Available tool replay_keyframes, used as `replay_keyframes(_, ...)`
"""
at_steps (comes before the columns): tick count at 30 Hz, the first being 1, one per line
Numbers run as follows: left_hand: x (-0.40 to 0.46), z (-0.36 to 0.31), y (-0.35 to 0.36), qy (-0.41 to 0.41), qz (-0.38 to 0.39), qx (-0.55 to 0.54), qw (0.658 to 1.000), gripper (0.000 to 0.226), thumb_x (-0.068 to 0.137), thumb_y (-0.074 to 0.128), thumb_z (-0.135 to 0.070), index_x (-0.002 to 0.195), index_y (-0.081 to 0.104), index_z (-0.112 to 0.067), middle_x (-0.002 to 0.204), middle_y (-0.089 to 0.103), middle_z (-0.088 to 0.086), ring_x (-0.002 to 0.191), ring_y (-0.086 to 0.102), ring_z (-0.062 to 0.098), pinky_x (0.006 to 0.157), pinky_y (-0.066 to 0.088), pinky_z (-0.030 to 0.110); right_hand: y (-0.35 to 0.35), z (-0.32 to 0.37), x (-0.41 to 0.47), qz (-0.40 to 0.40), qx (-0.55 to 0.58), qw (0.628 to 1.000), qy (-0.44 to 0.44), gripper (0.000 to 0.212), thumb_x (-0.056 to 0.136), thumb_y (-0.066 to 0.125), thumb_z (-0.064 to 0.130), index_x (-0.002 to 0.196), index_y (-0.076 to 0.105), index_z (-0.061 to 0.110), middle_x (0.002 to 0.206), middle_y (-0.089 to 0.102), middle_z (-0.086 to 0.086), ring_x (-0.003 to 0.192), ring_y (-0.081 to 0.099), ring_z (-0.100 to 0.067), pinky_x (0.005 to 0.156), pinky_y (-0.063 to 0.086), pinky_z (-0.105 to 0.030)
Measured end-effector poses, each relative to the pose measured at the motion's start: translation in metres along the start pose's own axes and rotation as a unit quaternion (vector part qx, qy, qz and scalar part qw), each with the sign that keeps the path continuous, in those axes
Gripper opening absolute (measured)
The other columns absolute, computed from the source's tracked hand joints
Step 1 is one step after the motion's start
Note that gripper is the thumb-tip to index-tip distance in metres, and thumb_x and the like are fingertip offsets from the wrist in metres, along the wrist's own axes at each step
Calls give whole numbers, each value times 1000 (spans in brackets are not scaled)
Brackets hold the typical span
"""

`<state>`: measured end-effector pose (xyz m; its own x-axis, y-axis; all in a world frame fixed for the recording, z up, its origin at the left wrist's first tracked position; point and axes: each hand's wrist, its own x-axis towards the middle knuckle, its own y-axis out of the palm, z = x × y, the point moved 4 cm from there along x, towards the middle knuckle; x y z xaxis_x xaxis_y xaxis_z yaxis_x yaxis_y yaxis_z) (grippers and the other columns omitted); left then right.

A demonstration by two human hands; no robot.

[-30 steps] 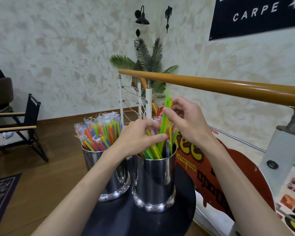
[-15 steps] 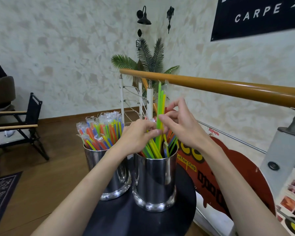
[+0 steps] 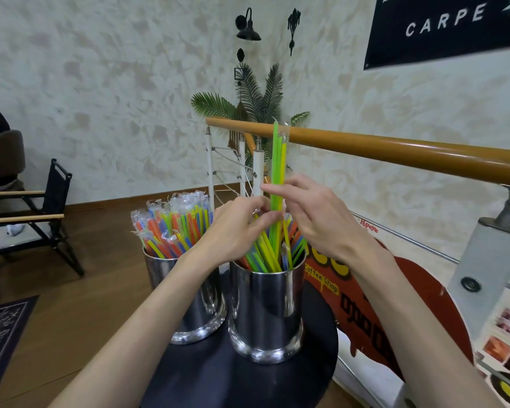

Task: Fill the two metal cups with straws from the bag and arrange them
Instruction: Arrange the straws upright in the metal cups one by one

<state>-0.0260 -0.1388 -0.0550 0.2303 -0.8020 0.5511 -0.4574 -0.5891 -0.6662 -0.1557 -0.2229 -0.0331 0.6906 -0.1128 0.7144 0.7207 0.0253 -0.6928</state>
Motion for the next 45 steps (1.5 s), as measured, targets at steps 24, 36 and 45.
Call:
replay_keyframes(24,-8,11,-29,-53,37,-65,996,30,102,45,-8,105,71,-21,100,70,-7,98,63,11,85,46,24,-32,-5,9,-290,-7,956,49,26,92,69,6,117,75,7,98,76,-5,84,61,-5,79,48,-20)
replay_keyframes(36,-8,8,-24,-59,24,-23,998,35,96,49,0,122,68,-13,103,72,-11,105,65,2,90,46,13,-35,5,13,-184,173,953,168,42,92,75,32,55,58,21,65,39,6,61,39,-7,62,33,-22)
replay_keyframes(45,-4,3,-25,-59,-45,-84,994,62,83,64,-24,144,51,-17,114,67,-7,105,64,6,99,52,37,13,0,5,-34,98,970,218,27,84,80,38,65,73,21,58,64,6,60,57,-8,60,44,-30)
